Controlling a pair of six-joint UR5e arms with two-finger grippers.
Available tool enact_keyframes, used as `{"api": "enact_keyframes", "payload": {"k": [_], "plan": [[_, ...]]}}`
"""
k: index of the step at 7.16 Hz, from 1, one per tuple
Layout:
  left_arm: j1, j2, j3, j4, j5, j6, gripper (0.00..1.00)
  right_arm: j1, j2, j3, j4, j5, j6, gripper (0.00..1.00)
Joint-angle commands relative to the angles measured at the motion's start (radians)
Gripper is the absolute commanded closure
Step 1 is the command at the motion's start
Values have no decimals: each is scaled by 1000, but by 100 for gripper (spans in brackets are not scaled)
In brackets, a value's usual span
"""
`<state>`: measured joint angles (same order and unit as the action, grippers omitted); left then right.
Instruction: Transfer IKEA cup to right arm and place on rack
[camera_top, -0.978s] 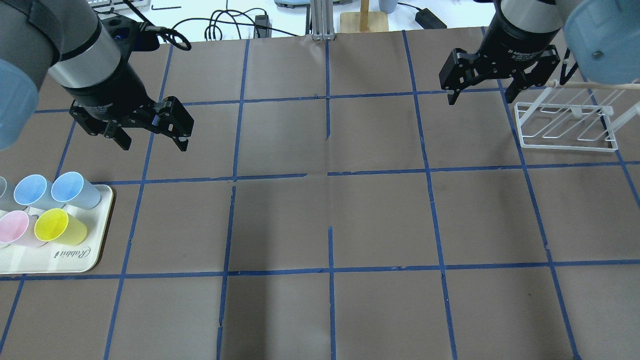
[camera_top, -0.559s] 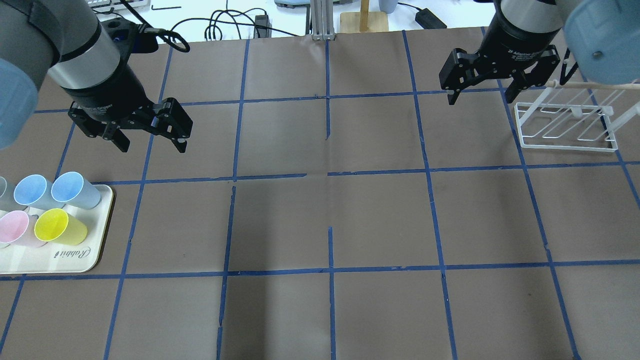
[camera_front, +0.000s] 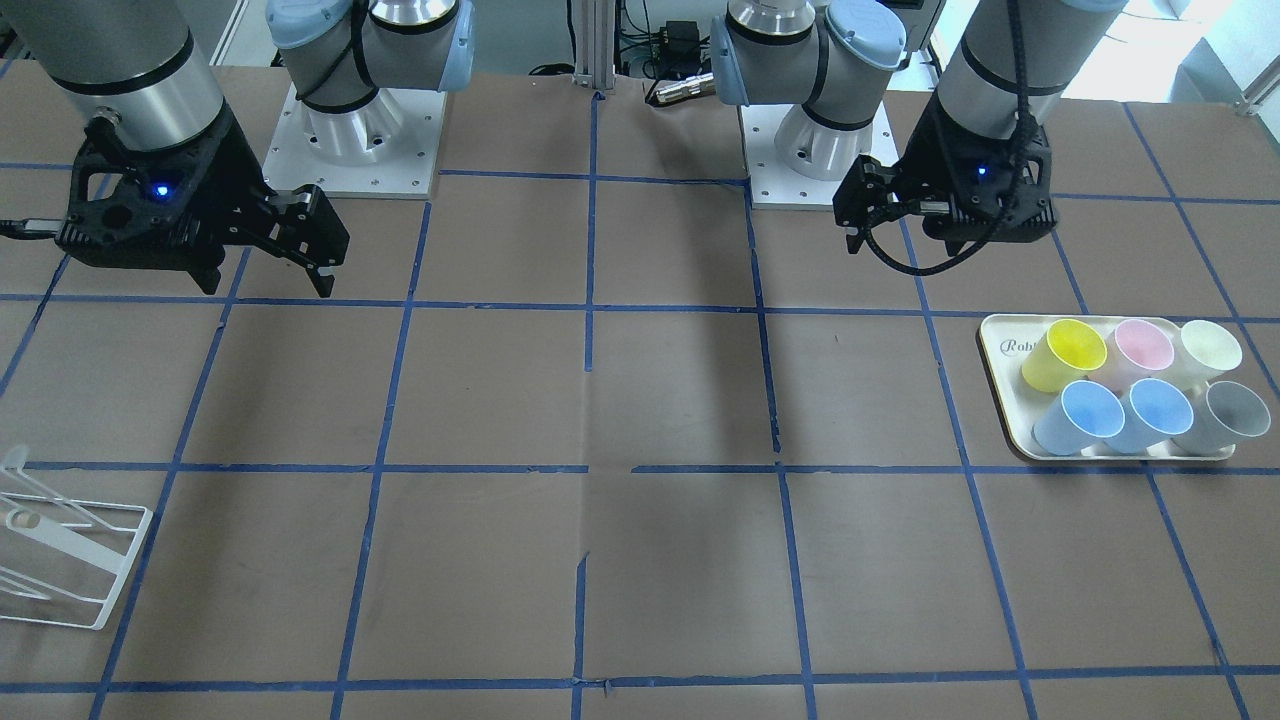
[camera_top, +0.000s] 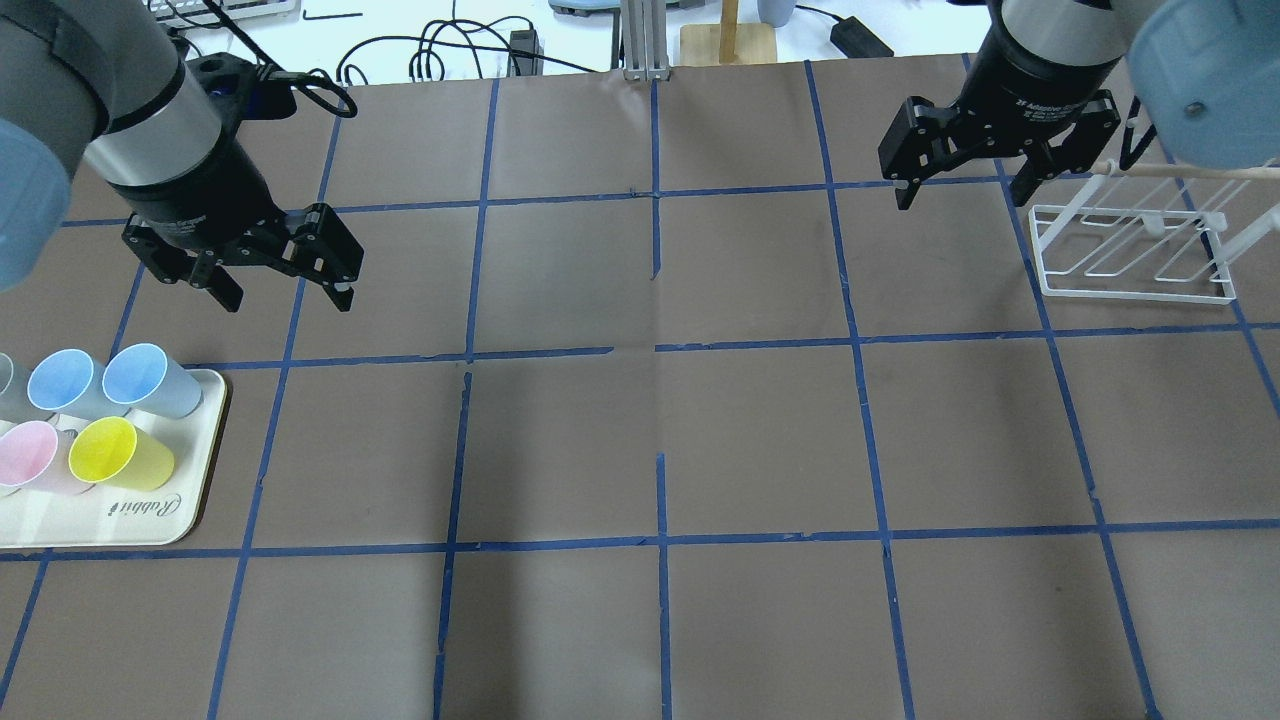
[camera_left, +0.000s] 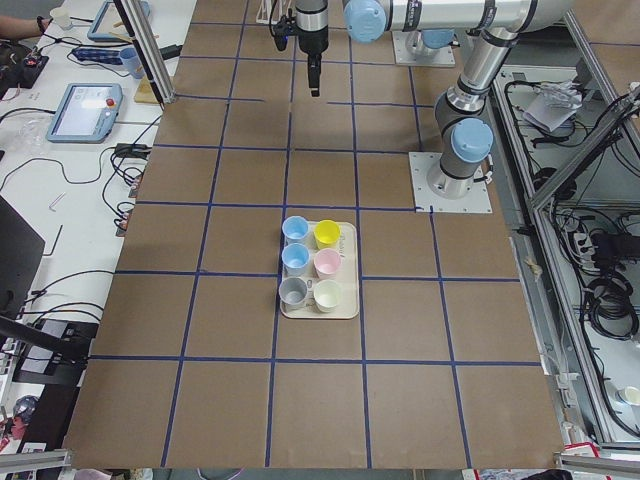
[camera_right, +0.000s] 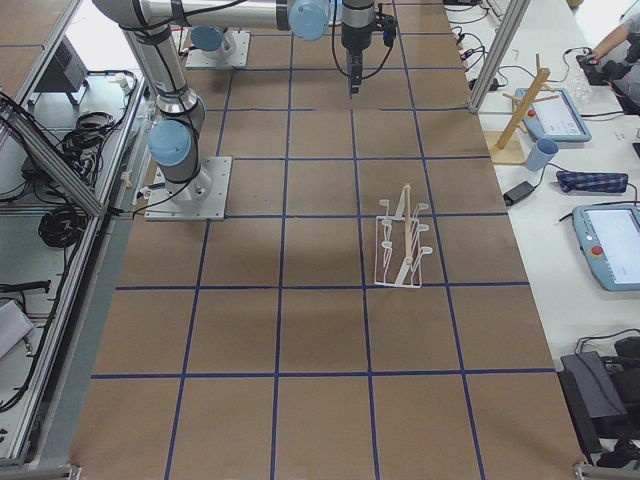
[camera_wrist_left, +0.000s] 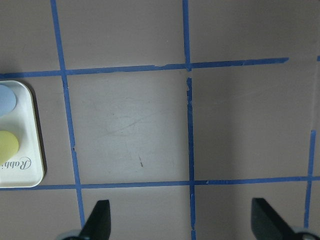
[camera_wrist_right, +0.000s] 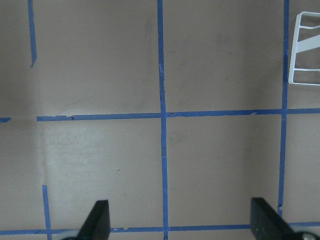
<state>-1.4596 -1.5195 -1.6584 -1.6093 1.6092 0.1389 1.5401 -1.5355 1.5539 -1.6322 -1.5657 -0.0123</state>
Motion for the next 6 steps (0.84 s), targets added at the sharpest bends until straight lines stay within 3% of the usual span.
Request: {"api": "enact_keyframes", "payload": {"k": [1, 4, 6], "plan": [[112, -31, -3, 28, 1, 175, 0, 0, 0, 0, 0, -1, 0, 0], [301, -74, -1, 66, 3, 484, 0, 0, 0, 0, 0, -1, 0, 0], [367, -116, -3, 165, 29, 604, 0, 0, 0, 0, 0, -2, 0, 0]]}}
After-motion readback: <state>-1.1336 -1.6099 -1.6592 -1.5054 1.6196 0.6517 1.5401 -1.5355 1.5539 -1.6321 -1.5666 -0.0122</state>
